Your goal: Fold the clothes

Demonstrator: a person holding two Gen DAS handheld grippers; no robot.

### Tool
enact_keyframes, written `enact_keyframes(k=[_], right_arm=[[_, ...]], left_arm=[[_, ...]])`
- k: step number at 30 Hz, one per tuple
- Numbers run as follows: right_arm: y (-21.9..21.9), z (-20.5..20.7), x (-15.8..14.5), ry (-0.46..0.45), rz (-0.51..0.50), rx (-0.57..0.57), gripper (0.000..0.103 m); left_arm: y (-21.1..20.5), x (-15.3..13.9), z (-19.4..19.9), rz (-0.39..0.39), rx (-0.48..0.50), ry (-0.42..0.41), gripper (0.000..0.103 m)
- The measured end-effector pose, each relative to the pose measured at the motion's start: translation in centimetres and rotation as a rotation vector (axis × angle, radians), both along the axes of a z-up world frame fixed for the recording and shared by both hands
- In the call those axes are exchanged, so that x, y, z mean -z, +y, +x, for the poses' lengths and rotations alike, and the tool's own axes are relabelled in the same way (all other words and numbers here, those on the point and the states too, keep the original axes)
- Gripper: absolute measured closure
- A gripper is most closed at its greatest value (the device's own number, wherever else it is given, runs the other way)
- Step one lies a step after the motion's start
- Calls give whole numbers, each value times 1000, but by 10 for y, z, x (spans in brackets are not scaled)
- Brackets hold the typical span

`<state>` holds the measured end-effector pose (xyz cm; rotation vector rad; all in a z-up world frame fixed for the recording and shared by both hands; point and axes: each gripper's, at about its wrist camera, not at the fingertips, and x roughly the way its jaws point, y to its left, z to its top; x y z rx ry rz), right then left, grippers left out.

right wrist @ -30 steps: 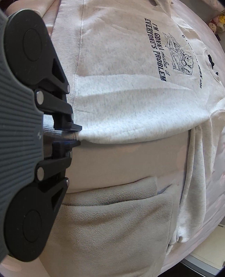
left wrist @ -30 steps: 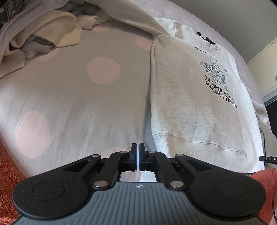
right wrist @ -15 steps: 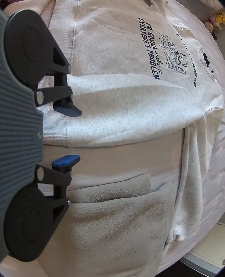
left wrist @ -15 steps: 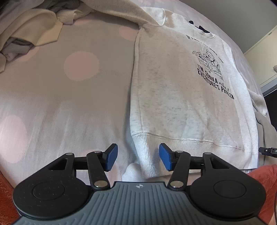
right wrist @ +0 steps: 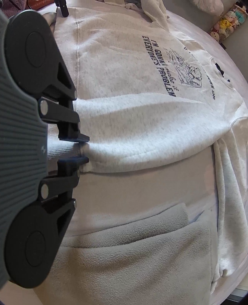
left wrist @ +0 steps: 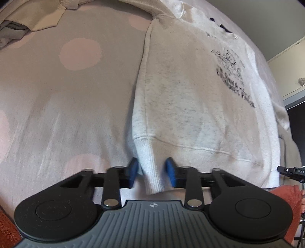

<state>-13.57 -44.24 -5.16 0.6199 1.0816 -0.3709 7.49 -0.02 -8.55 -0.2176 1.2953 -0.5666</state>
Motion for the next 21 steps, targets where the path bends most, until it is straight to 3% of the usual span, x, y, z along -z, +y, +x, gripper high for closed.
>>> enact_keyframes(k=[6,10,13,16,21], right_arm=[[-4,-17,-37,-121,18,57,92],[-12,-26,-82,-210,42,99,93],[-8,-24,-111,-178,-22,43,93],[1,-22,-118,-98,-76,-32,93],[9,-26,-88,-14,-80,-81,93]], left_arm=[[11,-46,5,-111,13,-48,99],[20,-90,11,-160,31,-107,99],[26,-118,8,-149,63,-147,99],[27,-121,3,-112,95,-127,100],[28,-78,0,-23,104,-39,100]])
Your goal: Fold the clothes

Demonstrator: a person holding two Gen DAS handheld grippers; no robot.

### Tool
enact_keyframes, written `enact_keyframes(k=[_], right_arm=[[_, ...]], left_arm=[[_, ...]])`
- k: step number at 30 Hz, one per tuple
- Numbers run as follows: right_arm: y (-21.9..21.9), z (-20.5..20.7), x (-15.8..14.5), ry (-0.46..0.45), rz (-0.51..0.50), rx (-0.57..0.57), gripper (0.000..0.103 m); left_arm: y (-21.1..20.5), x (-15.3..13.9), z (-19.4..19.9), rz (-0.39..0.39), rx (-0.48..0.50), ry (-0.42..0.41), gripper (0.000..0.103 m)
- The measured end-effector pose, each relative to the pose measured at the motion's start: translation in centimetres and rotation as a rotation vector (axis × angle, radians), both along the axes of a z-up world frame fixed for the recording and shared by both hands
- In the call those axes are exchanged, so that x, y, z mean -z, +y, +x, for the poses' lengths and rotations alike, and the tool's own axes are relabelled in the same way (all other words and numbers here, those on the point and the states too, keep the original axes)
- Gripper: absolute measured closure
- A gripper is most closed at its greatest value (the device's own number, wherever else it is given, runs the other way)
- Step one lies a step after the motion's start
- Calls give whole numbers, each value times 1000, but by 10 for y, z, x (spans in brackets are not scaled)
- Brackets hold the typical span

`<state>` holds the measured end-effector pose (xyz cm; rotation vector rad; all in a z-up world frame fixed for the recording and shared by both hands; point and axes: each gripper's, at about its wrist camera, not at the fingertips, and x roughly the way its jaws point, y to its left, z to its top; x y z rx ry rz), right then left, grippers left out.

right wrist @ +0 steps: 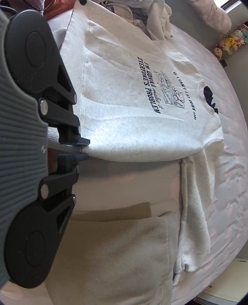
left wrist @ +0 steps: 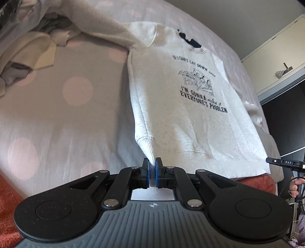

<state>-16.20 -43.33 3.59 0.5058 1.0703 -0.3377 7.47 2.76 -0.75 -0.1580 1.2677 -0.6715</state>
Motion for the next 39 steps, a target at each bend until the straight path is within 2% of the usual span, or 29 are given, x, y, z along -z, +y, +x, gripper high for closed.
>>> enact_keyframes(k=[3,6,9,12,14,15,16,21,24,28,33,39], right_arm=[[1,4,20,27,3,0,93],[2,9,32,43,5,-6,93],[7,11,34,44,-10,-20,92],[10,9,28,22,-20,-23,84],[13,6,18,-5,-50,-22,78],[14,6,14,-16,-68,-20,75],[13,7,10,-29,-82,-15,70],[13,26,-2,-104,-167,1,67],[19,47,-2,-171,-207,0,62],[34,90,9,-247,-192,-21,56],[60,153,27,-279,-213,-104,53],[85,205,44,-332,-334,-150,52]], left_arm=[[-1,27,-2,59,-8,27,100],[1,43,0,79,-29,47,100],[0,42,0,98,-18,51,99],[0,42,1,117,-8,54,96],[2,33,5,113,2,35,93],[4,28,7,112,7,26,87],[7,22,12,111,2,10,82],[19,-12,43,134,-64,-103,74],[29,-32,67,131,-144,-165,70],[33,-57,103,126,-254,-252,53],[35,-81,146,173,-366,-363,48],[39,-80,193,223,-480,-426,45]])
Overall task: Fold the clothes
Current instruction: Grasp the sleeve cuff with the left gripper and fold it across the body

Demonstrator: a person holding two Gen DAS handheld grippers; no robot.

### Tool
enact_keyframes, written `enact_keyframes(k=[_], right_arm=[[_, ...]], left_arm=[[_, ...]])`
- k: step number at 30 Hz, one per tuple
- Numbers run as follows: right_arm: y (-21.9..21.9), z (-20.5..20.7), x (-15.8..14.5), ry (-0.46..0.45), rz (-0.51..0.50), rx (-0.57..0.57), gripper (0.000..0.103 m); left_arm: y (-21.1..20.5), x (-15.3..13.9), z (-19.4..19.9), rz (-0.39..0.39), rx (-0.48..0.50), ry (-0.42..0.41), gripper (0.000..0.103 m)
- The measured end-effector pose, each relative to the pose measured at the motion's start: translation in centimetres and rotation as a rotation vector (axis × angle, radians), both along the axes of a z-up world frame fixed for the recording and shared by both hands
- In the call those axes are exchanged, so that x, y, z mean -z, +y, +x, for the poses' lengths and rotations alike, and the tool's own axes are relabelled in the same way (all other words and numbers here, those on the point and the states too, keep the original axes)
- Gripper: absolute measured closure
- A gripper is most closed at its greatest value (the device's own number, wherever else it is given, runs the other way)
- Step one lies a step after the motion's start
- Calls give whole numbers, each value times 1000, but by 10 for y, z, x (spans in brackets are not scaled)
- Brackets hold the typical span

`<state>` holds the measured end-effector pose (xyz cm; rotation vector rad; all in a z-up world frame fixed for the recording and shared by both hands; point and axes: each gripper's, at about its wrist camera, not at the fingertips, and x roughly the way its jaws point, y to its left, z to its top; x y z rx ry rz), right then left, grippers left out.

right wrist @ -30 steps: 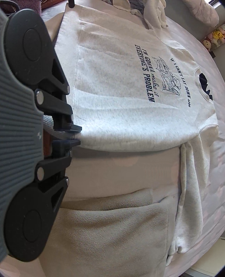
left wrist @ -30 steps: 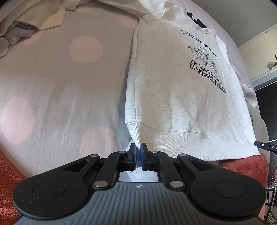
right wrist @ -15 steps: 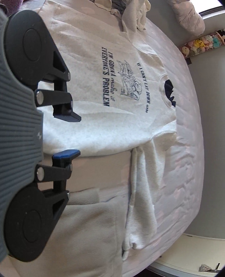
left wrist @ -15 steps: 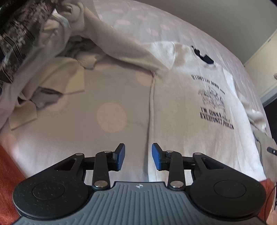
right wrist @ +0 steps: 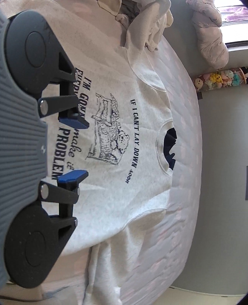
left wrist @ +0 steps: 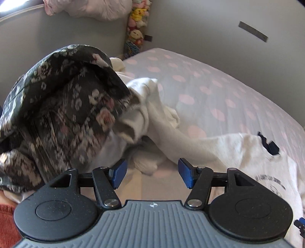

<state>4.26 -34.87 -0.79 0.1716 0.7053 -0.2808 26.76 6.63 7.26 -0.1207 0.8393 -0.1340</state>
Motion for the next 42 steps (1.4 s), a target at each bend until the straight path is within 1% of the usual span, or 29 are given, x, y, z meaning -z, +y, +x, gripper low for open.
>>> enact_keyframes(k=[3,5,9,10,12,14,15,16,19,20,22,23,24,27,31,36,40,42], right_arm=[[10,10,9,-64,-27,-17,52],[15,12,18,-81,-40,-33,52],[20,14,31,-55,-74,-80,52],[20,14,33,-52,-81,-89,52],[16,15,34,-58,-77,-96,52],[11,16,34,-70,-59,-92,52],[8,16,34,-74,-51,-89,52],[5,17,34,-78,-42,-85,52],[-4,17,34,-88,-11,-70,52],[-8,16,34,-88,3,-62,52],[-16,16,34,-88,32,-40,51],[-20,15,34,-87,48,-28,52],[-24,15,35,-86,67,-14,52],[-35,13,35,-91,130,18,51],[-42,10,32,-102,168,41,51],[-50,8,27,-100,153,68,51],[-58,3,21,-82,104,101,51],[-64,-2,17,-96,95,121,49]], left_arm=[[-1,9,18,51,-51,-9,45],[-3,12,30,77,-61,-11,45],[-8,14,44,140,-100,-34,46],[-10,13,46,159,-111,-51,47],[-13,7,49,174,-131,-90,51],[-15,0,52,189,-147,-119,52],[-15,-4,55,195,-154,-130,60],[-16,-7,57,202,-160,-140,77],[-23,-21,63,211,-157,-146,93],[-27,-28,64,211,-147,-147,95],[-32,-51,65,221,-104,-169,99],[-35,-62,66,225,-81,-181,99],[-36,-77,65,220,-54,-191,99],[-44,-116,67,197,14,-187,99],[-72,-163,64,115,86,-208,100],[-138,-189,52,17,239,-242,100],[-207,-189,32,30,376,-248,99],[-239,-182,26,22,431,-233,99]])
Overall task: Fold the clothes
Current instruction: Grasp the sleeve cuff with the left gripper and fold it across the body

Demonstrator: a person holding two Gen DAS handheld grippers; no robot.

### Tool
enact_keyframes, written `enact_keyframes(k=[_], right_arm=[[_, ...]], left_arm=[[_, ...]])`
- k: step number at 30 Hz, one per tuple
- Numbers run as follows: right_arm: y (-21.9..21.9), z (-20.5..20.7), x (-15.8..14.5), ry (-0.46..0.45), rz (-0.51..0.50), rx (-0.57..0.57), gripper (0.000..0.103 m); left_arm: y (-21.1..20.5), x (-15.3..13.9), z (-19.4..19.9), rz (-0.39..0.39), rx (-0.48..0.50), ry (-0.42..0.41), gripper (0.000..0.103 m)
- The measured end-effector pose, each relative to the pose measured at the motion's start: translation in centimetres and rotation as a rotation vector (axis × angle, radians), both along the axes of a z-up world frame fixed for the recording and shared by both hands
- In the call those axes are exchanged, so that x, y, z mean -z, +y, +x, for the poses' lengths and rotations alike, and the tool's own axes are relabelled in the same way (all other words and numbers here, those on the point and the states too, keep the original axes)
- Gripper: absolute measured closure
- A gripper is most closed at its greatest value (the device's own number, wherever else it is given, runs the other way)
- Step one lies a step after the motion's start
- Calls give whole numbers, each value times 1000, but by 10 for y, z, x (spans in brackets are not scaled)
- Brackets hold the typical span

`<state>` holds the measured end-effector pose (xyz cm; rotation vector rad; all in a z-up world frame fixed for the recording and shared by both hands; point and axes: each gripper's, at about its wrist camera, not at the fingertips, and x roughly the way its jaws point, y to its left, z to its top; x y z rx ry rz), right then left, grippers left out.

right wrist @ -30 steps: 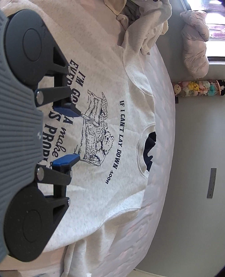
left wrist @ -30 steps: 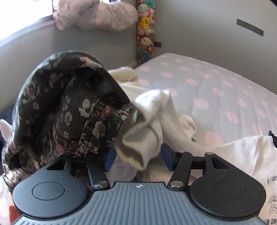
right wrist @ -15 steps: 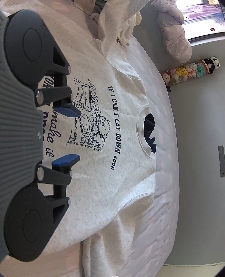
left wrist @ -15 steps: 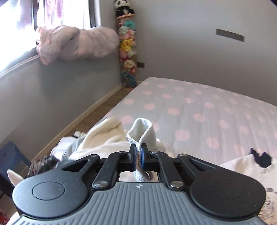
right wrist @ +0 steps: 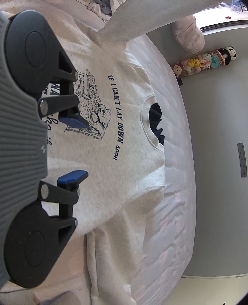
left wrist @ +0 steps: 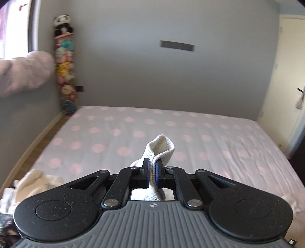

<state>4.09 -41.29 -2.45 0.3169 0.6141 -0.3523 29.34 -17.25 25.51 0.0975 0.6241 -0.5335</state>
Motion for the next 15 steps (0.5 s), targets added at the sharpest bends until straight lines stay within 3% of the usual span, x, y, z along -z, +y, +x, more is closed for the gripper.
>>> enact_keyframes(k=[6,15], right_arm=[[-19,-12,-8,-49,36,45,45],[-51,-8,5,-19,53,112,45]], left_arm=[[-93,43,-16,26,128,87,99],[-212,144,-40,93,282,280,99]])
